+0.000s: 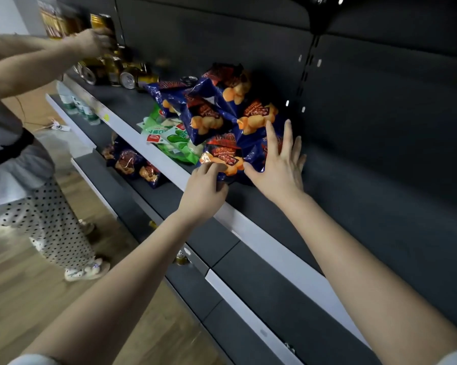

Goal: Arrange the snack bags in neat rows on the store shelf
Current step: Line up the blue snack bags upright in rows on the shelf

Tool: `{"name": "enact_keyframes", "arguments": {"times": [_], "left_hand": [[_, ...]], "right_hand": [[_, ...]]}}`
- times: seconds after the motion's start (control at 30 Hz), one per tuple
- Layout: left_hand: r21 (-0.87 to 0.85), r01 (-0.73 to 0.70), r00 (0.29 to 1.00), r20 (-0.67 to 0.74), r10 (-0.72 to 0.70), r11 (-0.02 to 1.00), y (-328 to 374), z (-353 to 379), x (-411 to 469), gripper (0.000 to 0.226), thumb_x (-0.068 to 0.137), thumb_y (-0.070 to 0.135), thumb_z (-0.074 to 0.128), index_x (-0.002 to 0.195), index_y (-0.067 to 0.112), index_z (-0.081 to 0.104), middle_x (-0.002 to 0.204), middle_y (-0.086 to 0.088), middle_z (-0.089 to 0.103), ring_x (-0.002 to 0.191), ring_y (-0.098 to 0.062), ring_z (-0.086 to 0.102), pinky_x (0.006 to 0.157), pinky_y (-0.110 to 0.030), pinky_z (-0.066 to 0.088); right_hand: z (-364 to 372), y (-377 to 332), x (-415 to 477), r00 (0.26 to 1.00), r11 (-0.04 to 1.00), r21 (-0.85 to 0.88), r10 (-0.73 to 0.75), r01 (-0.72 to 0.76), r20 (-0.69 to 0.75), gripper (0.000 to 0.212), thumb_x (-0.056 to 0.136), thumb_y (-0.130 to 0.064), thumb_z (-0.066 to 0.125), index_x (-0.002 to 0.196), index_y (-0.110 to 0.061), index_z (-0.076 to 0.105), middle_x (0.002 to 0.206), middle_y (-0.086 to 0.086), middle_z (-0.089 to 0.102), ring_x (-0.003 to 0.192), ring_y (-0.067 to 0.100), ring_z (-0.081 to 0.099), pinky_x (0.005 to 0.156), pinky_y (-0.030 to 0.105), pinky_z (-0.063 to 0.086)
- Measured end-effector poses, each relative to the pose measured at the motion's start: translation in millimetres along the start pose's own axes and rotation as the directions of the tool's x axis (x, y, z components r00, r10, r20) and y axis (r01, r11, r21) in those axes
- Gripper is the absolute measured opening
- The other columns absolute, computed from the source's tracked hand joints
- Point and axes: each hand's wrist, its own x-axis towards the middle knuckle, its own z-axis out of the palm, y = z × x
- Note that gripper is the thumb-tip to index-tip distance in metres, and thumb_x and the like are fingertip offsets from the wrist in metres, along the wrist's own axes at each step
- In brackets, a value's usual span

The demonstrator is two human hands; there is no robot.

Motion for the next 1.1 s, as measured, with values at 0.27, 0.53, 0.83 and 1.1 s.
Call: {"name": "enact_keyframes", "arguments": {"times": [0.27,0.53,0.83,1.1], "left_hand": [[-0.027,-0.001,1.000,-0.016,0.000,1.000,-14,-14,26,0.040,0.086,0.014,0.050,0.126,0.016,0.050,0.134,-0.006,0.046,0.122,-0.028,0.041,0.101,-0.035,0.034],[-0.034,-0.018,1.000,0.019,0.018,0.999,-48,-22,39,0.037,0.087,0.013,0.051,0.124,0.016,0.052,0.132,-0.004,0.048,0.121,-0.024,0.043,0.101,-0.033,0.036],[-0.080,-0.022,0.998,0.050,0.026,0.997,-57,-17,53,0.034,0.085,0.012,0.050,0.119,0.017,0.050,0.122,-0.006,0.051,0.111,-0.027,0.045,0.091,-0.034,0.038],[-0.025,-0.034,0.999,0.039,0.035,0.999,-54,-9,55,0.031,0.084,0.016,0.049,0.115,0.017,0.047,0.114,-0.008,0.054,0.099,-0.030,0.051,0.084,-0.040,0.042]], "right_hand": [[-2,-34,50,0.990,0.994,-0.038,-0.108,0.105,-0.086,0.086,0.084,-0.056,0.054,0.151,-0.026,0.009,0.158,0.013,-0.002,0.140,0.047,0.007,0.110,0.064,0.017],[4,-77,105,0.982,0.991,-0.065,-0.122,0.114,-0.144,0.087,0.083,-0.055,0.056,0.151,-0.030,0.008,0.159,0.012,0.003,0.140,0.047,0.009,0.110,0.063,0.015],[28,-74,134,0.997,0.995,-0.101,0.018,-0.010,0.078,0.087,0.087,-0.040,0.060,0.150,-0.039,0.000,0.159,0.001,0.009,0.140,0.048,0.011,0.113,0.063,0.006],[41,-61,119,0.998,0.987,-0.155,0.054,-0.049,0.030,0.078,0.091,-0.026,0.057,0.150,-0.036,0.007,0.156,0.000,0.020,0.138,0.045,0.022,0.112,0.062,0.008]]}}
